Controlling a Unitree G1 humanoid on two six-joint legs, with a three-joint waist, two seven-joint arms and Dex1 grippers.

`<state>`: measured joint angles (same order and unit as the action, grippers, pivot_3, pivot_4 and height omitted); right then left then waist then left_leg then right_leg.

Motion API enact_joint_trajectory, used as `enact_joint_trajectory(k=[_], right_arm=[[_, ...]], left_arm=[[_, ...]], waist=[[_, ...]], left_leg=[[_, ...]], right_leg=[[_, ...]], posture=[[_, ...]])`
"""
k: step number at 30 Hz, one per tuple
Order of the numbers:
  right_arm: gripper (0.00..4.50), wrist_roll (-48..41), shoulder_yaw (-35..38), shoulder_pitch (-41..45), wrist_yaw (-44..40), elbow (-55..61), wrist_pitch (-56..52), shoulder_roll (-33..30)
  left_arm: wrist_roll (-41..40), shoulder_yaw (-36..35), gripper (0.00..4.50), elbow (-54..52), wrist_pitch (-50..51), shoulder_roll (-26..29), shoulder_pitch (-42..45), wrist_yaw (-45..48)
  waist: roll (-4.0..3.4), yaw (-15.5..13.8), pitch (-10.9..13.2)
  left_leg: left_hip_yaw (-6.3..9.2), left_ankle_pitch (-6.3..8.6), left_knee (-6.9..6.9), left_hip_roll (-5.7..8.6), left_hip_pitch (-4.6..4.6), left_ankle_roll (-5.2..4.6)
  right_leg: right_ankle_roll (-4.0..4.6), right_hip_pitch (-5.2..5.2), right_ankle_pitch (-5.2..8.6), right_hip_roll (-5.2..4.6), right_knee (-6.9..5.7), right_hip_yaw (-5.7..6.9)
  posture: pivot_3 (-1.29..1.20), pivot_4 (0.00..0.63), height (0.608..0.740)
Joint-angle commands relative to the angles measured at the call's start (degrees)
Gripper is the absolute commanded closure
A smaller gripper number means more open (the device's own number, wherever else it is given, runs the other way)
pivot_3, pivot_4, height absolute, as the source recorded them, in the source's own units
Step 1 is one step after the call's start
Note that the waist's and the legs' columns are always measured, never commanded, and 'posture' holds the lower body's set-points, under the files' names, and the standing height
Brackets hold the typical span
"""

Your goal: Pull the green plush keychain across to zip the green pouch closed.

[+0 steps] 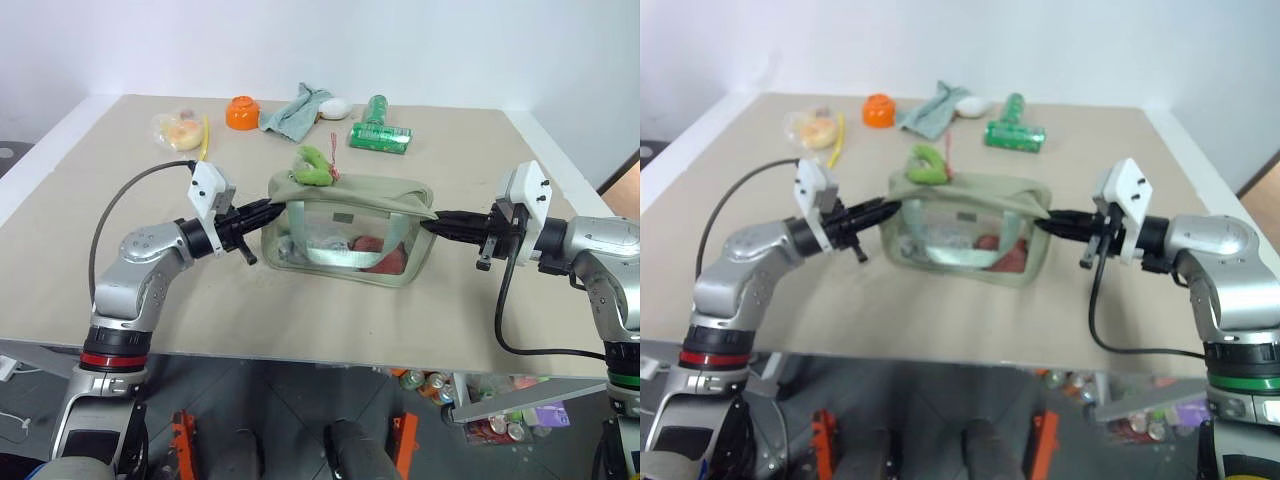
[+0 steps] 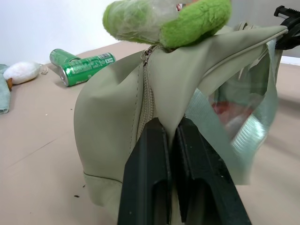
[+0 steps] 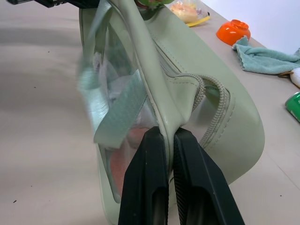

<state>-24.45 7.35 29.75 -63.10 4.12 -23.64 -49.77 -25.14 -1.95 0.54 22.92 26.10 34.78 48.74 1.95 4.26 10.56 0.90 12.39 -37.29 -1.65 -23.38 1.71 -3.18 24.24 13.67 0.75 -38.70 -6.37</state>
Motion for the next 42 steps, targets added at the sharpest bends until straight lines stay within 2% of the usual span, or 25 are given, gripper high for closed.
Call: enact_joint_trajectory(k=[1, 2, 9, 11, 16, 21, 26, 34, 42], right_arm=[[4.41, -4.5, 2.0, 1.7, 0.4, 2.9, -7.1, -1.6], [4.41, -5.5, 2.1, 2.2, 0.5, 3.2, -9.3, -1.9], [2.05, -6.6, 2.9, 3.1, 0.0, 4.3, -9.2, -2.6], [1.36, -7.5, 3.8, 7.2, 1.8, 4.3, -10.4, -2.6], [1.36, -8.9, 0.1, 17.9, 5.1, 6.6, -12.3, 1.0], [1.36, -6.7, -6.9, 24.3, 7.2, 7.8, -11.1, 8.8], [1.36, 0.2, -14.0, 28.9, 6.2, -1.9, -3.8, 15.3], [1.36, 6.8, -17.1, 35.4, 1.6, -16.3, 5.1, 19.5], [1.36, 9.8, -17.8, 34.8, -1.7, -19.6, 7.7, 20.1]], left_arm=[[-0.7, -0.9, 4.46, -2.1, 0.4, 1.2, 1.2, 0.3], [-0.5, -0.8, 4.46, -2.2, 0.2, 1.4, 1.0, 0.4], [0.5, -0.2, 4.5, -2.4, -0.5, 1.7, 0.9, 0.6], [0.8, -0.1, 4.5, -2.5, -0.6, 1.6, 1.1, 0.5], [0.9, 0.0, 4.5, -2.9, -0.4, 1.7, 0.8, 0.3], [1.1, 0.3, 4.5, -3.4, -0.3, 1.5, 0.5, -0.1], [0.9, 0.8, 4.5, -3.9, -0.1, 1.0, 0.5, -0.6], [0.8, 1.0, 4.5, -4.3, -0.2, 0.9, 0.3, -0.7], [0.7, 0.9, 4.5, -4.7, -0.1, 0.7, -0.1, -1.1]], waist=[[0.0, 0.0, 0.0], [0.0, 0.0, 0.0], [0.0, 0.0, 0.0], [-0.06, 0.1, 0.0], [-0.1, 0.2, 0.1], [-0.1, 0.1, 0.1], [-0.1, 0.0, 0.1], [-0.1, 0.0, 0.1], [-0.11, 0.0, 0.1]], left_leg=[[0.01, 0.0, 0.0, 0.0, 0.0, 0.0], [0.01, 0.0, 0.0, 0.0, 0.0, 0.0], [0.01, 0.0, 0.0, -0.01, 0.0, 0.0], [-0.01, 0.0, 0.0, -0.01, 0.0, 0.0], [0.03, 0.0, 0.02, -0.04, 0.02, 0.0], [0.05, 0.0, 0.04, -0.06, 0.0, 0.0], [0.03, 0.01, 0.02, 0.0, -0.1, 0.0], [0.08, 0.02, 0.03, 0.0, -0.13, -0.02], [0.18, 0.02, 0.05, 0.0, -0.17, -0.02]], right_leg=[[0.0, 0.0, 0.0, 0.0, 0.0, 0.0], [0.0, 0.0, 0.0, 0.0, 0.0, 0.0], [0.0, 0.0, 0.0, 0.01, 0.0, 0.01], [-0.01, 0.01, 0.0, 0.01, 0.0, 0.0], [0.02, 0.03, -0.02, 0.04, -0.02, 0.03], [0.02, 0.04, -0.01, 0.05, -0.01, 0.04], [-0.02, 0.06, 0.01, -0.03, 0.02, 0.04], [0.0, 0.08, 0.0, -0.04, 0.02, 0.09], [0.07, 0.08, -0.04, -0.05, 0.02, 0.19]], posture=[[0.0, 0.15, 0.74], [0.0, 0.15, 0.74], [0.0, 0.15, 0.74], [0.0, 0.15, 0.74], [0.0, 0.15, 0.74], [0.0, 0.15, 0.74], [0.0, 0.15, 0.74], [0.0, 0.15, 0.74], [0.0, 0.15, 0.74]])
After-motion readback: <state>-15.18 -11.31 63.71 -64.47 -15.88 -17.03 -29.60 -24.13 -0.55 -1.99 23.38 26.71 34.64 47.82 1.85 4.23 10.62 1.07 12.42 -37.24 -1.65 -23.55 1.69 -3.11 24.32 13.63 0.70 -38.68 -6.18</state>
